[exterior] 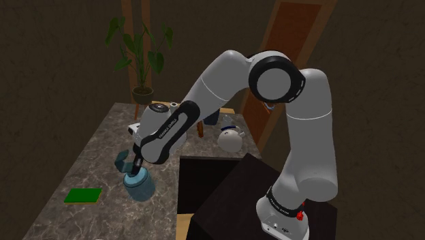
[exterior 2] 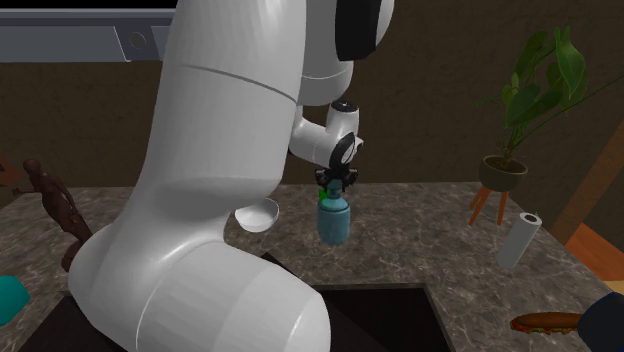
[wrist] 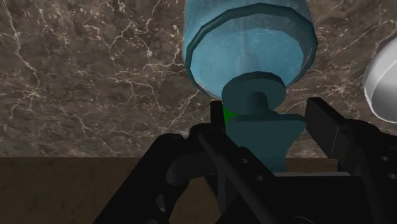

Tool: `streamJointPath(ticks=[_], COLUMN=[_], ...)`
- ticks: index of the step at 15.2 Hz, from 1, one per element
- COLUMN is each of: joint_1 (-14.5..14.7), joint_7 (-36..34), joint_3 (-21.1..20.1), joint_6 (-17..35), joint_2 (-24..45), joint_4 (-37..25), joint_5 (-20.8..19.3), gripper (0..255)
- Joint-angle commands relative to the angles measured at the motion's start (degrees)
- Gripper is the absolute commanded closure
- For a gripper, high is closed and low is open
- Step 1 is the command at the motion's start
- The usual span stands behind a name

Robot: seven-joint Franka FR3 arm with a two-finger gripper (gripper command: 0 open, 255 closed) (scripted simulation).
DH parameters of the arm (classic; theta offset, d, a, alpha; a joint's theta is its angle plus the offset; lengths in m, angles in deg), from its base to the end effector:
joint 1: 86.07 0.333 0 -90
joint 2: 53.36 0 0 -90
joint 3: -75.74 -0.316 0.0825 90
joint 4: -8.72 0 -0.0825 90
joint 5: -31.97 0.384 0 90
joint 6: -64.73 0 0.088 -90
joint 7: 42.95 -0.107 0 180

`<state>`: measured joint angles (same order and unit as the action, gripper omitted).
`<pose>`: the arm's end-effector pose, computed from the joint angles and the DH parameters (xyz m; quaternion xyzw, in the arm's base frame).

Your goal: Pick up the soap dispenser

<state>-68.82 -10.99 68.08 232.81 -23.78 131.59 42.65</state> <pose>0.5417 0.2379 0.1867 -0.9129 -0.3800 -0.1385 0.0545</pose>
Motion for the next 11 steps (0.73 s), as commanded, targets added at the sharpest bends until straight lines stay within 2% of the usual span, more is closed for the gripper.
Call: streamJointPath(ticks=[1,11], joint_1=[0.2,0.5], joint_7=[-0.4,-1.3], joint_3=[0.1,0.6], joint_6=[-1.0,-5.9], joint_2=[-1.5,-7.1], joint_4=[0.4,1.1], joint_5=[-0.1,-0.4], gripper=[255,255])
